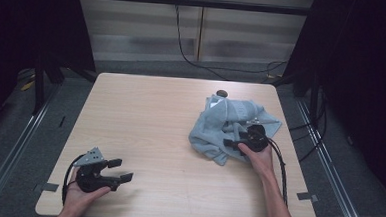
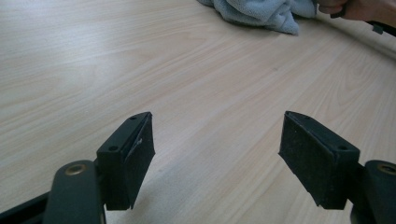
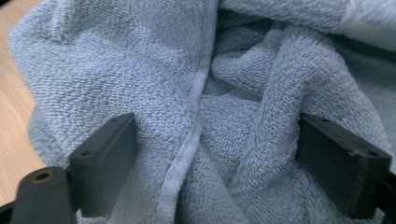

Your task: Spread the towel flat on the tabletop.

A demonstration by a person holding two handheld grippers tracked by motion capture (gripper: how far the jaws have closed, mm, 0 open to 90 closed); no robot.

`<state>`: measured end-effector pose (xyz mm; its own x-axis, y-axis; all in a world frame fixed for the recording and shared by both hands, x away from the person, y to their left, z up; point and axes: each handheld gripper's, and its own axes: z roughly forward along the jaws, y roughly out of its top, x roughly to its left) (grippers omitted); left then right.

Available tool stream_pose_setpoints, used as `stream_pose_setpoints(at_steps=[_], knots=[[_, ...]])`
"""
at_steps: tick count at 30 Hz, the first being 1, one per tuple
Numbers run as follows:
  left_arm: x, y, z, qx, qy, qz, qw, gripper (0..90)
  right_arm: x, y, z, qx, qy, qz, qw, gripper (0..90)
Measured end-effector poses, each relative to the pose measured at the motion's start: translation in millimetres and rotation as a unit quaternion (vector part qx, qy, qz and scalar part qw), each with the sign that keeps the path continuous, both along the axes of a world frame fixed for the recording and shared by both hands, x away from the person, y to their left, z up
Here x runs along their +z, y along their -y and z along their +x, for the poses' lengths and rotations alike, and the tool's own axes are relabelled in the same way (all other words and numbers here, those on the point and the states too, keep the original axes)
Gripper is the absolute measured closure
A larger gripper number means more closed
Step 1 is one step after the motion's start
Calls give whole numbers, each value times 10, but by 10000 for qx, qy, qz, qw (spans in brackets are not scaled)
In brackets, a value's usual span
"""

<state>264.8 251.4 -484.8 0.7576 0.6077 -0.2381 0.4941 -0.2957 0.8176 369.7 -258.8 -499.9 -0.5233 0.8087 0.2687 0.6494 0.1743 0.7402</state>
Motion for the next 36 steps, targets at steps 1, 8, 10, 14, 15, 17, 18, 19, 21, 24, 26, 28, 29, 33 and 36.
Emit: stream_pose_setpoints(at_steps=[1, 8, 10, 14, 15, 17, 18, 19, 21, 24, 26, 28, 29, 33, 36], knots=[[-1, -3, 2, 15, -3, -8, 10000, 260, -10, -37, -14, 19, -15, -108, 9999, 151], [-10, 5, 23, 46, -20, 22, 10000, 262, -52, -146, -66, 119, -62, -346, 9993, 341], [-9, 5, 20, 26, -2, 36, 10000, 263, -43, -180, -100, 211, -67, -325, 9992, 500], [-10, -1, 28, 62, -29, 12, 10000, 264, -68, -235, -157, 237, -2, -172, 9996, 599], [-10, -5, 30, 62, -17, 25, 10000, 264, -62, -263, -176, 255, -13, -193, 9995, 608], [-9, -8, 32, 75, -18, 17, 10000, 264, -50, -339, -221, 353, -32, -212, 9991, 624], [-8, -10, 33, 77, -17, 19, 10000, 265, -50, -373, -247, 395, -35, -191, 9990, 628], [-7, -11, 31, 74, -14, 1, 10000, 264, -47, -415, -279, 414, -11, -224, 9989, 631], [-4, -16, 29, 81, -7, 17, 10000, 265, -42, -450, -306, 481, -31, -230, 9986, 632], [-4, -14, 28, 81, -5, 15, 10000, 266, -35, -580, -428, 613, -54, -219, 9979, 632], [-9, -3, 35, 121, -11, 3, 9999, 268, -36, -643, -500, 705, -64, -192, 9973, 632], [-21, 33, 63, 90, -51, 37, 9999, 273, -23, -712, -571, 806, -58, -249, 9964, 630], [-18, 45, 70, 66, -45, 63, 9999, 275, -19, -749, -605, 915, -42, -282, 9954, 630], [8, 84, 74, -10, -3, 31, 10000, 277, -22, -873, -759, 1152, -110, -167, 9931, 628], [25, 83, 65, -43, -1, -18, 10000, 277, -22, -915, -826, 1186, -172, -97, 9927, 626]])
